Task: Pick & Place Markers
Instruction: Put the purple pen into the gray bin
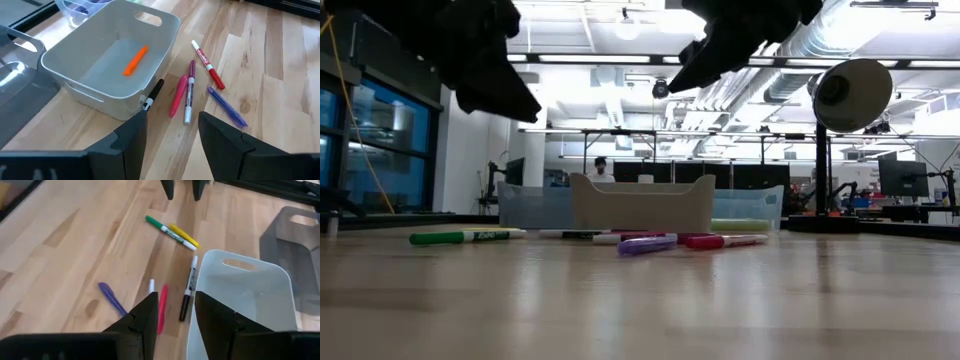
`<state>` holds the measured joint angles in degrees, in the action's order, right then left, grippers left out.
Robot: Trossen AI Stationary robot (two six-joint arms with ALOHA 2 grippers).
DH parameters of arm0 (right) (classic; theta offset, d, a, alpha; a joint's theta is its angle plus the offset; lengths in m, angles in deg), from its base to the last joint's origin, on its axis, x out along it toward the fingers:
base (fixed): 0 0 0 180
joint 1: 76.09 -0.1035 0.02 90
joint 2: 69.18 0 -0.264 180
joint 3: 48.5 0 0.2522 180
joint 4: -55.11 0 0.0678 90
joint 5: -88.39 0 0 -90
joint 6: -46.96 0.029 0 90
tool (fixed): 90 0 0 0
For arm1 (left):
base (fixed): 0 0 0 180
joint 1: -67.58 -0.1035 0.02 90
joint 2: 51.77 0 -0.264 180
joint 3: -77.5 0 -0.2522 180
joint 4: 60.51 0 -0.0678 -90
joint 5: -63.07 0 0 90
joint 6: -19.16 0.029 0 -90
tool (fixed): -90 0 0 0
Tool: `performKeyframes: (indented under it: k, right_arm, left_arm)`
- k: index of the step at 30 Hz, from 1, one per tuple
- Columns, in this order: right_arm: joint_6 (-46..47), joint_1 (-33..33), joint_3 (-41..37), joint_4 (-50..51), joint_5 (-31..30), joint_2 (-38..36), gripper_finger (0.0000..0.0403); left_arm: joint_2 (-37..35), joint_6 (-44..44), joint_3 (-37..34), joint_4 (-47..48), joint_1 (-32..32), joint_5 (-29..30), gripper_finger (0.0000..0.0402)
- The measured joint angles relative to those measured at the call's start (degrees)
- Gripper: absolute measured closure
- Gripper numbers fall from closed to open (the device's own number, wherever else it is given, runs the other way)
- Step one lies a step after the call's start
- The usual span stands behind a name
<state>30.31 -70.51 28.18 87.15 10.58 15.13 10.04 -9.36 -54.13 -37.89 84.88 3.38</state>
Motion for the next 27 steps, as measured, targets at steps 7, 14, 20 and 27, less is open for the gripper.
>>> performKeyframes:
  k: [7,14,20,27]
  right_arm:
    - [-0.1,-4.6,0.0,0.3,-3.1,2.6,0.0285]
    - [2.2,-7.8,0.0,-5.8,-2.4,6.2,0.0284]
    - [2.4,-9.5,0.0,-8.9,-2.1,10.4,0.0284]
    - [2.4,-10.7,0.0,-9.3,-1.8,13.6,0.0285]
  left_arm:
    - [-4.3,0.9,-11.3,-14.4,0.0,-2.7,0.0227]
    - [-10.7,-1.3,-18.6,-17.8,0.0,-1.1,0.0227]
    - [-17.4,0.9,-21.4,-18.3,0.0,0.0,0.0227]
    - [-22.7,2.6,-23.9,-18.4,0.0,0.1,0.0227]
